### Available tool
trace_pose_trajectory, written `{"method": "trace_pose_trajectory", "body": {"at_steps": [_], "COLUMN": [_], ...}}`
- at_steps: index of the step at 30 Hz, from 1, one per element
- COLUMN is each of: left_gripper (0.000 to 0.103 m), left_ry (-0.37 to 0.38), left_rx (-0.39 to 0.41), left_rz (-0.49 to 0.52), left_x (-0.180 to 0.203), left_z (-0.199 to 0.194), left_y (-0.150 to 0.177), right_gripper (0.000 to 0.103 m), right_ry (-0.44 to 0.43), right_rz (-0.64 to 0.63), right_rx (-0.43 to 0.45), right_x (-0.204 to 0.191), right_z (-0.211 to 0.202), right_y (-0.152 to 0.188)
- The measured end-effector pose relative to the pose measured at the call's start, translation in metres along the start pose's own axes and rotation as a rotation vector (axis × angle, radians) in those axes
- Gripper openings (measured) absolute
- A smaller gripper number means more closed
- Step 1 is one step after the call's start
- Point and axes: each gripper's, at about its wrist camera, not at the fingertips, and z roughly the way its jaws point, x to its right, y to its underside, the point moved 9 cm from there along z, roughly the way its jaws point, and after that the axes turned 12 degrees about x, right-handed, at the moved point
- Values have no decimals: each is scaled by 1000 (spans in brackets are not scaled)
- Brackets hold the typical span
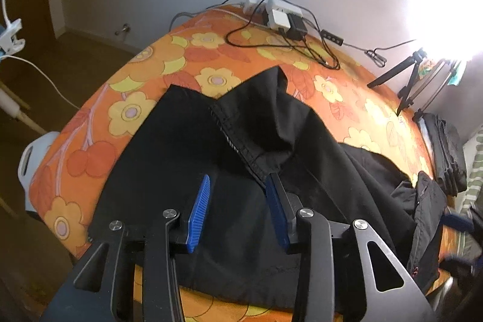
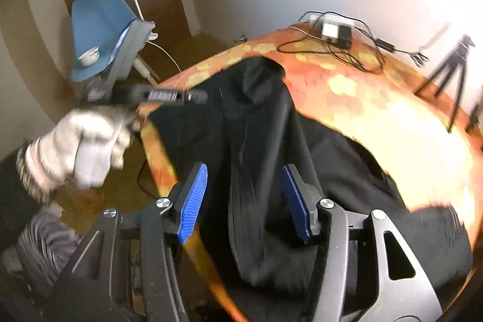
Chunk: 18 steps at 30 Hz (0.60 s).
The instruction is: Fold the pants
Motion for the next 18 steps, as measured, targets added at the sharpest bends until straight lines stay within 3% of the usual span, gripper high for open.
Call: {"method": "trace_pose_trajectory", "body": {"at_steps": [5,11,18], "left_gripper": [38,38,38], "left_ry": [48,101,153], "left_rx": [8,-5,3], "left_rz": [-56,-93,-101], "left_x": [-9,-16,-19], "left_z": [6,22,40], "left_y": [-8,-9,-15], "right_gripper": [54,60,60], "right_ry": [-22,-12,129], "right_rz": [144,382,486], "right_rx": [-38,-90,-180], "right_x": [16,39,58], "right_z": [68,143,219], "right_y": [-54,-90,-96]}}
